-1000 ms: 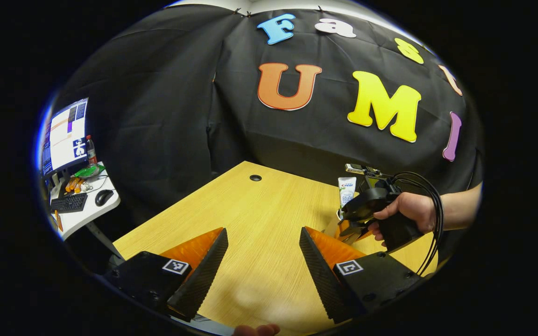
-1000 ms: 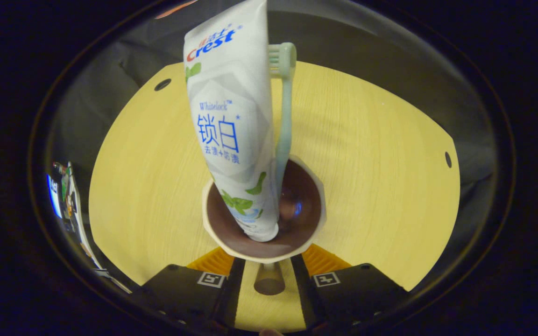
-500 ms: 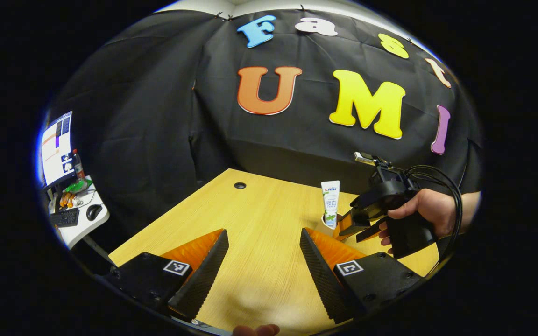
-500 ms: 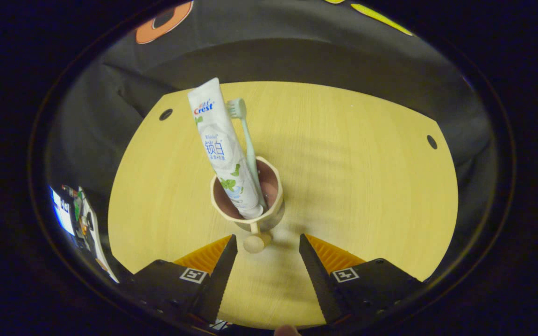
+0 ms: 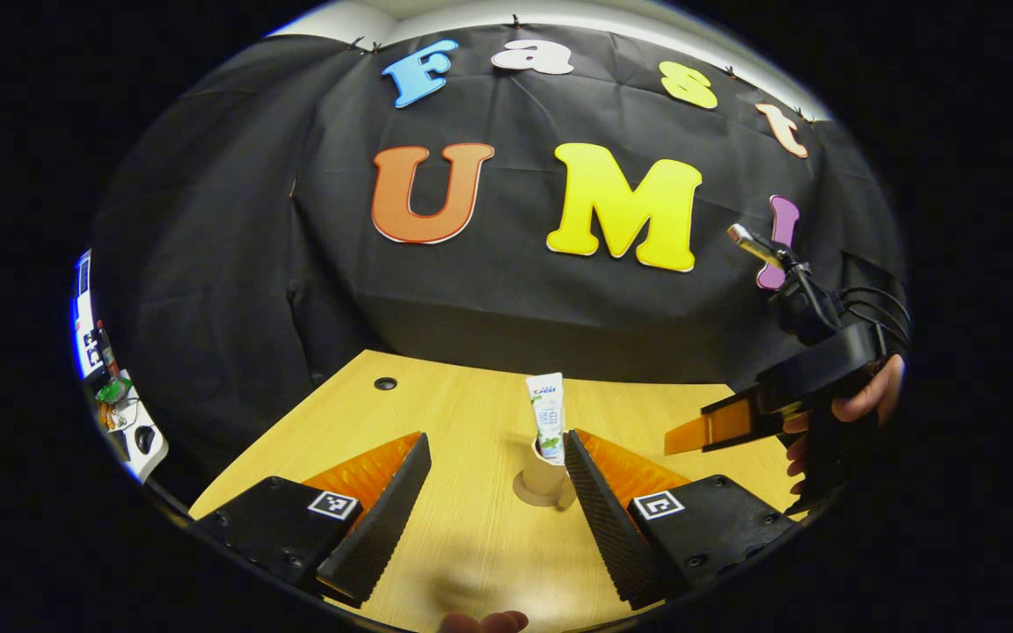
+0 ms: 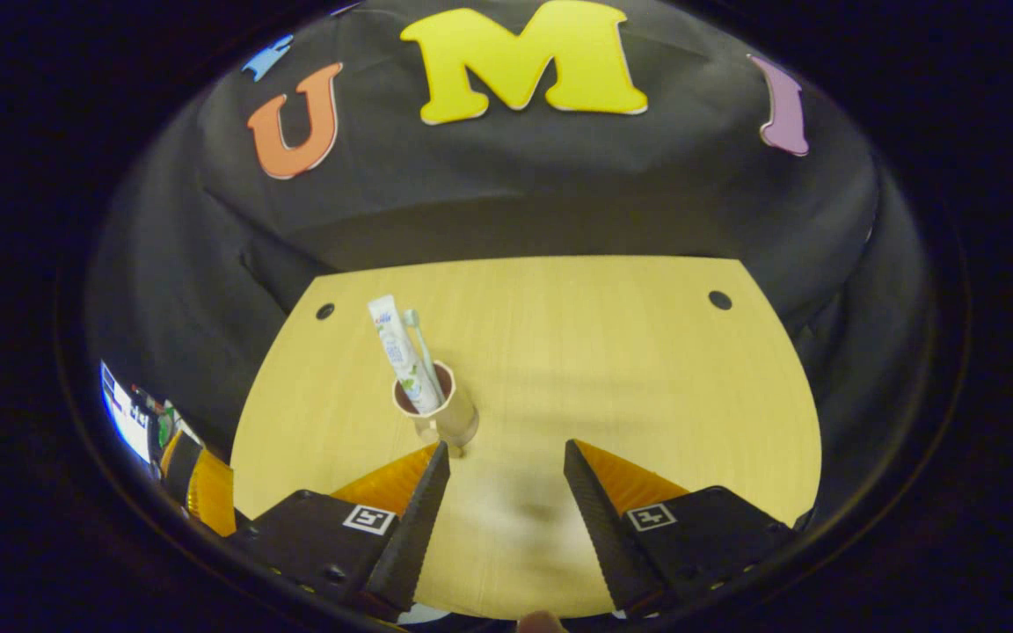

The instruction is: Put the toothbrush and toothpaste on the desktop into the cup, then pick up the cup and place it on the coaster on the desktop.

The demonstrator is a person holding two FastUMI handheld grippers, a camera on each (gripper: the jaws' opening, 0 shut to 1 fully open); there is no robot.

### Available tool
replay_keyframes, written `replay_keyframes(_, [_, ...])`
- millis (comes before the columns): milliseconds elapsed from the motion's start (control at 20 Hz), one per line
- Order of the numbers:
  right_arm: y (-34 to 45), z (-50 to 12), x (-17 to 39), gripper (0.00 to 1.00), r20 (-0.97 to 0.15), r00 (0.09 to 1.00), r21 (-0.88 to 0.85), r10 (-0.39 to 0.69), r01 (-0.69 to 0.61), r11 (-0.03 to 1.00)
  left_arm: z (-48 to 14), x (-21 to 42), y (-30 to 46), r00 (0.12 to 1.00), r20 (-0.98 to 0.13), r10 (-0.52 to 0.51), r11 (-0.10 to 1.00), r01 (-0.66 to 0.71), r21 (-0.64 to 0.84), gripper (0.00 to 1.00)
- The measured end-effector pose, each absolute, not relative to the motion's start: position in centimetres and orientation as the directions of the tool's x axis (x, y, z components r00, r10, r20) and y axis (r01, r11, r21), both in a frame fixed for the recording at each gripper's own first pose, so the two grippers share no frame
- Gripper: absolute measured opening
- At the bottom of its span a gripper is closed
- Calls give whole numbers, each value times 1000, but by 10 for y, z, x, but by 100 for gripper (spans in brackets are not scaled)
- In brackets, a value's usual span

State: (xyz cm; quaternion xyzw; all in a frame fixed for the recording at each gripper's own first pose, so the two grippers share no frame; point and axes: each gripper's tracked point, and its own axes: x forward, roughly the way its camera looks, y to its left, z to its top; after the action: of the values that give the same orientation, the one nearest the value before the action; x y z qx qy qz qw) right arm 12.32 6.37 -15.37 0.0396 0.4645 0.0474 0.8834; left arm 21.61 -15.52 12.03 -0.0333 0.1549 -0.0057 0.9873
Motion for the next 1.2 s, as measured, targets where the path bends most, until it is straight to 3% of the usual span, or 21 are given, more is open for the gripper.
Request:
replay_keyframes(150, [32,-106,126,80,-673,736,37,80,-75,996,145,221,-177,961,-270,-60,996,41,-76,98])
replay_keyframes(350, [22,-76,112,83,-536,841,35,74,-65,997,181,221,-193,977,-200,-74,996,61,-70,97])
replay_keyframes(850, [-1,-15,91,84,-315,948,44,46,-34,998,206,203,-213,985,-156,-67,996,56,-74,97])
replay_keyframes(1200, [9,-25,77,85,-305,949,44,77,-67,997,206,206,-212,987,-155,-41,996,28,-82,97])
